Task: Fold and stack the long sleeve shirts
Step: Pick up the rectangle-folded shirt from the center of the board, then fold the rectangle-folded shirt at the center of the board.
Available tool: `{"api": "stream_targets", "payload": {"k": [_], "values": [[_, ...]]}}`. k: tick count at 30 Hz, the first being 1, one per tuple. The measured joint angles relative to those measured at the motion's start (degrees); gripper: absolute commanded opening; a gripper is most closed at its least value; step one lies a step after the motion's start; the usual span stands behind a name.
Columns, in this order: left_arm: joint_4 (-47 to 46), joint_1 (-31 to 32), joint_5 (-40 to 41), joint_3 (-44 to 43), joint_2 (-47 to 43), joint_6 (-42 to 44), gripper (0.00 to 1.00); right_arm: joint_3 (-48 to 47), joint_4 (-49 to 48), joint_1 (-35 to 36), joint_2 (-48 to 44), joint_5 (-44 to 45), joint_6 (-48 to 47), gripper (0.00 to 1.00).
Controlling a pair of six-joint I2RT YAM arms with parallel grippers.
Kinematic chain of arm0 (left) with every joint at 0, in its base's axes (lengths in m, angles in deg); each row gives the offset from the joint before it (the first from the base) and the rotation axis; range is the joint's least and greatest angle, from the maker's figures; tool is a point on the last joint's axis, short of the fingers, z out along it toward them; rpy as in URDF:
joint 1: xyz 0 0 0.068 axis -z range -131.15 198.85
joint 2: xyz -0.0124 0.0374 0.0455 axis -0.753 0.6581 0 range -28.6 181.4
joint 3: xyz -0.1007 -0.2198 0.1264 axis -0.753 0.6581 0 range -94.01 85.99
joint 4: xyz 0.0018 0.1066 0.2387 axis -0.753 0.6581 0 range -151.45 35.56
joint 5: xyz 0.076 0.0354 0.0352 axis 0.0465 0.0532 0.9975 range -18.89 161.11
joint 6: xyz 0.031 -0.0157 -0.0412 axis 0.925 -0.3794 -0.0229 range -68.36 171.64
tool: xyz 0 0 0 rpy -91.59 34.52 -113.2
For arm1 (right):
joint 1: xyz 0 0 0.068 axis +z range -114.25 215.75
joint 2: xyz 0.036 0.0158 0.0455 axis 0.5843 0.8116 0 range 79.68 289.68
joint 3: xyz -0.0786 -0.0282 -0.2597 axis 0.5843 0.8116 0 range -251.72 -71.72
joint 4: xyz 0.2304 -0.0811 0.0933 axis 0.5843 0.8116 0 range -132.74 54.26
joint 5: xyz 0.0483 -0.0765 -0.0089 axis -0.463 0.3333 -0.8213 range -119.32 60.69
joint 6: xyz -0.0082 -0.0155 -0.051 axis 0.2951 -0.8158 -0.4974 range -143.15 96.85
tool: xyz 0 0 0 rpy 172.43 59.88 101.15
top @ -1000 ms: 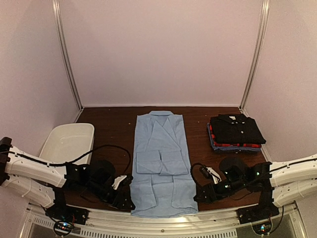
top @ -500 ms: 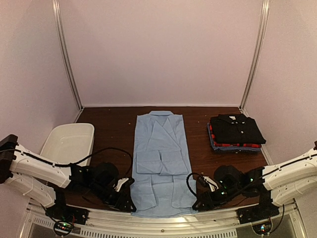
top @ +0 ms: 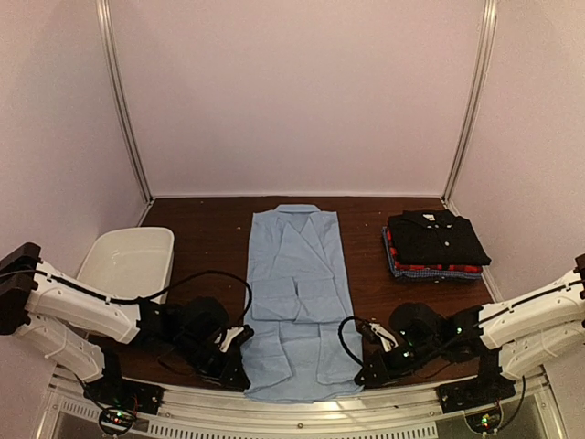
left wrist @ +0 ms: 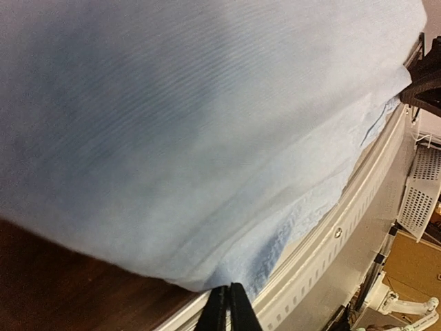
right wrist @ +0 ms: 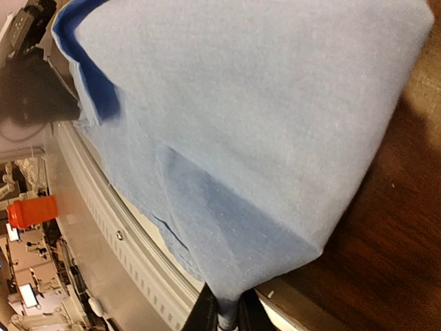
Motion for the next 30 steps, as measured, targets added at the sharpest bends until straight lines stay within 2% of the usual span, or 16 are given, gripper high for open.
{"api": "stream_targets", "payload": {"k": [8,15,21,23,27,30], "values": [[3.7,-2.5,3.4,-6.3,-2.8,1.9,0.00,-8.3,4.7,-1.7,-0.4,4.9,-3.2,0.02],[4.0,-11.4,3.3,-8.8,-5.4,4.7,0.00,-14.7,5.3,-10.1,0.3,7.1,-7.8,0.00],[2.4,-20.6,0.2,-13.4,-0.6,8.4,0.00,-20.9,1.7,-18.8,7.5,6.9,-12.2,0.00],[1.6,-23.5,-1.0,-15.4,2.0,9.8,0.02,-21.9,-0.1,-21.4,10.0,6.3,-13.2,0.04],[-0.5,-27.6,-3.0,-18.5,7.2,11.5,0.08,-23.6,-2.9,-25.7,15.5,4.9,-14.7,0.21],[-2.1,-29.9,-3.9,-18.9,10.2,11.8,0.09,-25.2,-4.2,-28.2,19.1,3.7,-16.0,0.27]]}}
